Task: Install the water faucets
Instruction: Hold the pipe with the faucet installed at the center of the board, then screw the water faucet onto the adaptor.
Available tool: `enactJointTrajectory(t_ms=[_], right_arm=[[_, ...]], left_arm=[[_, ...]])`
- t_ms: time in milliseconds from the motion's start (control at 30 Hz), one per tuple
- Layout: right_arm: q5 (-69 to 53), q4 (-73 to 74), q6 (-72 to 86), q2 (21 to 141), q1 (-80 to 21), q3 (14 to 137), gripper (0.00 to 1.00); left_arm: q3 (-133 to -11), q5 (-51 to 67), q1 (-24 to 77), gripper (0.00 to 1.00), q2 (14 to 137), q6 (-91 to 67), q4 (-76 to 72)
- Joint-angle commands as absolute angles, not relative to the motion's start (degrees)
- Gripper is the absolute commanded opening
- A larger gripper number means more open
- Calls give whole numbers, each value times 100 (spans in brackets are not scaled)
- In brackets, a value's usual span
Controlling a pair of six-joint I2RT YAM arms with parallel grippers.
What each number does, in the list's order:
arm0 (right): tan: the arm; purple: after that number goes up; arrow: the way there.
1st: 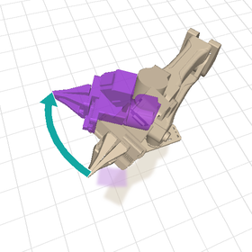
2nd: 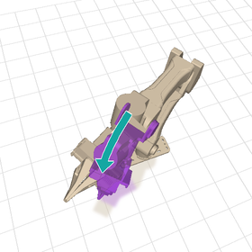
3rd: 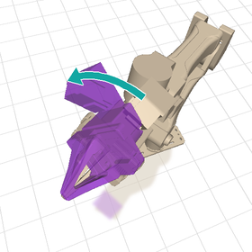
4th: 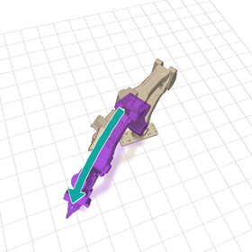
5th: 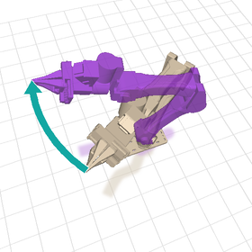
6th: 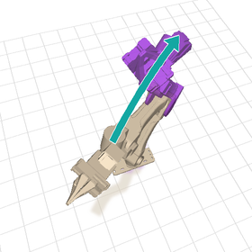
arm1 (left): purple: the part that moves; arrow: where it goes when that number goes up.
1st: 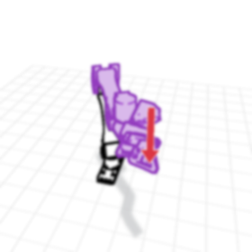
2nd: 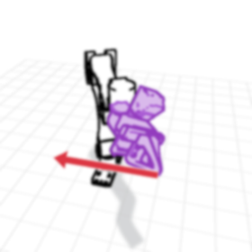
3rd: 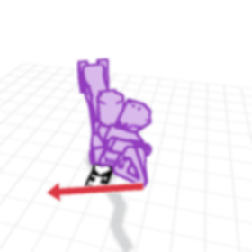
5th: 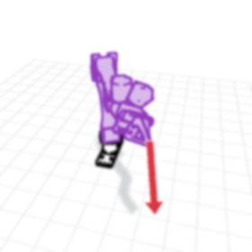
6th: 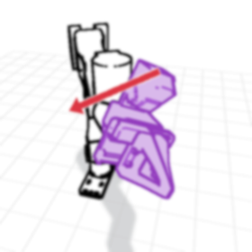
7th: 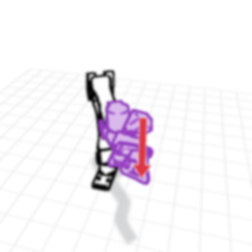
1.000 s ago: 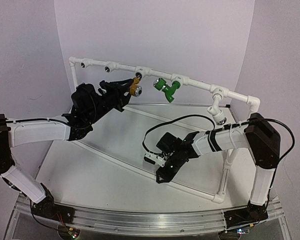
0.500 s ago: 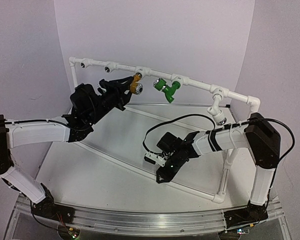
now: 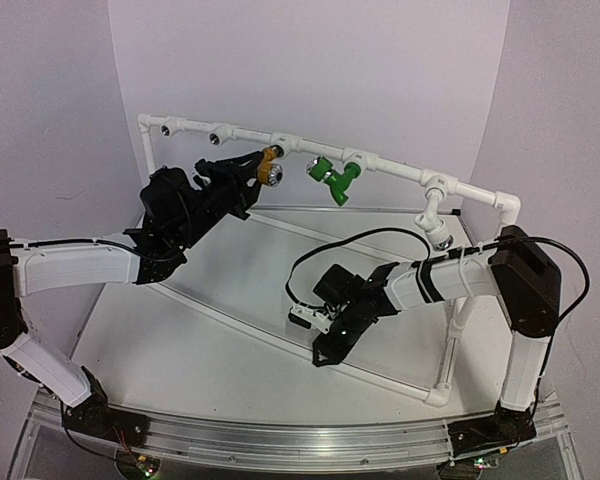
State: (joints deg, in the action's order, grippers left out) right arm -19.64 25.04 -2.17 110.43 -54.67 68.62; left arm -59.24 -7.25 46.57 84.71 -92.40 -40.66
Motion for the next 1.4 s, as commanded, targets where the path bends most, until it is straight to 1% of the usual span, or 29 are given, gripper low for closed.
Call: enactJointTrajectory(t_ms=[0,400,600,833,1233,1367], right_arm=[[-2196,2627,96,10880,-5475,7151,0],[-2136,2657,79,10887,-5509,7189,0],[-2120,2682,50,10918,-5506,7221,0],[-2152,2722,53,10975,-5514,7281,0],[-2125,2783,47,11047,-5578,7345,0],[-2132,2795,52,11064,-5581,7365,0]], left_arm=[[-6342,-658,4658,0,8550,-9272,-4475],[-6406,-607,4659,0,8752,-9377,-4474],[-6078,-924,4660,0,8514,-9393,-4474],[-6010,-1221,4658,0,8408,-9425,-4459],[-6868,-815,4667,0,8935,-9340,-4441],[-6920,-720,4717,0,9008,-9335,-4390]])
